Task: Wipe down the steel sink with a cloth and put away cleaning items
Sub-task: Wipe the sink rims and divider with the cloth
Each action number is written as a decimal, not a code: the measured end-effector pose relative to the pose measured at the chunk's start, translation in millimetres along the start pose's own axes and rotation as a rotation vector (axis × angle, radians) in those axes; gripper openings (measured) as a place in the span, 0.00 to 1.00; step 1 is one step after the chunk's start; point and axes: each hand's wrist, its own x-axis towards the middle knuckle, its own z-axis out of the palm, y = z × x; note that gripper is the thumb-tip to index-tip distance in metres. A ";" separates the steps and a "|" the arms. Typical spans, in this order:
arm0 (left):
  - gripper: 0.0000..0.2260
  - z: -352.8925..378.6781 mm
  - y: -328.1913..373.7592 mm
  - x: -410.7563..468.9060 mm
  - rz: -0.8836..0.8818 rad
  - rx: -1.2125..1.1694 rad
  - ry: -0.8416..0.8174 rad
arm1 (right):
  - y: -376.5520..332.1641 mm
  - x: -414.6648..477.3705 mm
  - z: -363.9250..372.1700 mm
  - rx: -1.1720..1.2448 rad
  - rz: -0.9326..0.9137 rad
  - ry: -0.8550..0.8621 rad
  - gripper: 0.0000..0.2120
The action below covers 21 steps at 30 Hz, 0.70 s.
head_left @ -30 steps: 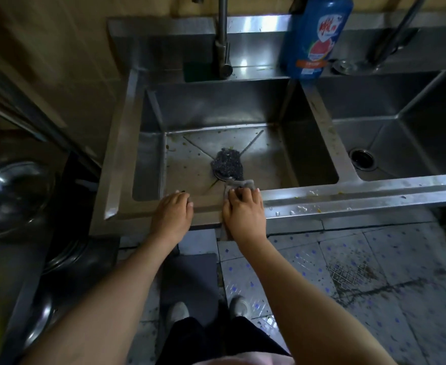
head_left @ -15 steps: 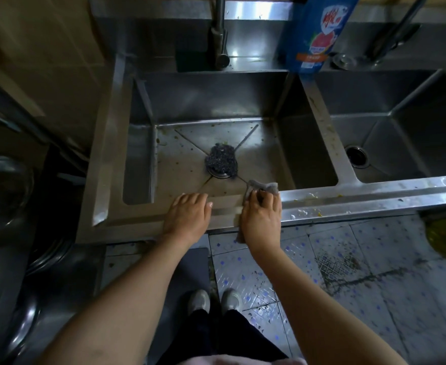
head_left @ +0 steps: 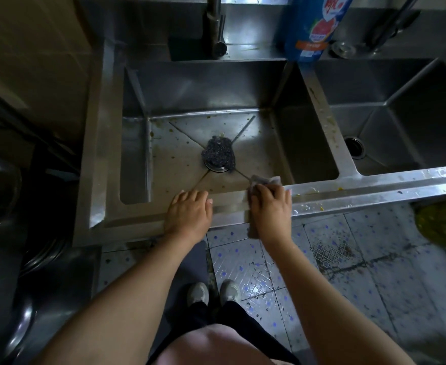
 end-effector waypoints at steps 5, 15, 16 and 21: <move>0.16 0.5 0.8 0.2 -0.008 0.013 -0.004 | 18.3 5.9 -8.7 0.015 0.045 0.030 0.17; 0.16 -1.8 1.9 -0.3 -0.004 0.023 -0.016 | -46.7 -25.4 24.6 0.101 -0.009 0.078 0.16; 0.16 -1.9 2.0 -0.3 -0.005 0.021 -0.016 | -47.3 -25.5 23.8 0.097 -0.024 0.060 0.16; 0.16 -2.8 1.3 -0.3 0.001 0.004 -0.018 | -15.0 -12.6 9.3 -0.021 -0.103 -0.030 0.18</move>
